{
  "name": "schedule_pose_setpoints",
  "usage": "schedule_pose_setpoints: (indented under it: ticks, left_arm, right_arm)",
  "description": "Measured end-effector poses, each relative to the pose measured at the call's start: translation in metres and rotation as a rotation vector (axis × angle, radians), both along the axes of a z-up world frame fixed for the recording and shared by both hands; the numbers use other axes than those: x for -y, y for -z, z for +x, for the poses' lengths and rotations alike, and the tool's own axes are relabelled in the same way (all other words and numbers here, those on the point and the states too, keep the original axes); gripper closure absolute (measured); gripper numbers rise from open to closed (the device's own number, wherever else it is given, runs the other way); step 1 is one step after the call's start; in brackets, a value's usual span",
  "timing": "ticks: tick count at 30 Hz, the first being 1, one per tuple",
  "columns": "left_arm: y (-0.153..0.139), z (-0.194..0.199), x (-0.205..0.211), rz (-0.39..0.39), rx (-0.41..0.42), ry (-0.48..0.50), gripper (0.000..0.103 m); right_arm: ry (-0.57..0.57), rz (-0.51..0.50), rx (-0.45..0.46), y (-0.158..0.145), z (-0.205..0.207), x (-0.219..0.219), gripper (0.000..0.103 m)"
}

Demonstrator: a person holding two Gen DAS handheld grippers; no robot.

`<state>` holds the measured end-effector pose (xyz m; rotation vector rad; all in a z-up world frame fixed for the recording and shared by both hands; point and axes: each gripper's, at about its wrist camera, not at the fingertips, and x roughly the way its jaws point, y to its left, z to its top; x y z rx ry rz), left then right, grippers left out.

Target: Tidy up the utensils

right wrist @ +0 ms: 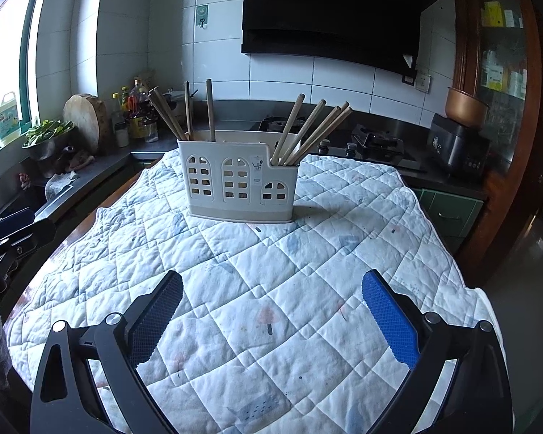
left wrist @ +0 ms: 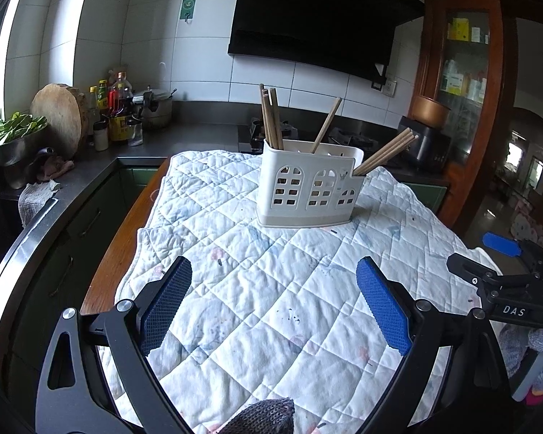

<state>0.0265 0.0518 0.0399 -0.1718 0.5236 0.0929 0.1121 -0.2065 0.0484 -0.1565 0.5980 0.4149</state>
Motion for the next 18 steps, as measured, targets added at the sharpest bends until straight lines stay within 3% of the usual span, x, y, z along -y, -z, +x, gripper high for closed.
schedule_pose_setpoints:
  ticks: [18]
  left_arm:
    - [0.013,0.006,0.008,0.023,-0.055,0.026,0.011]
  right_arm:
    - [-0.008,0.006,-0.023,0.006,0.002,0.005,0.007]
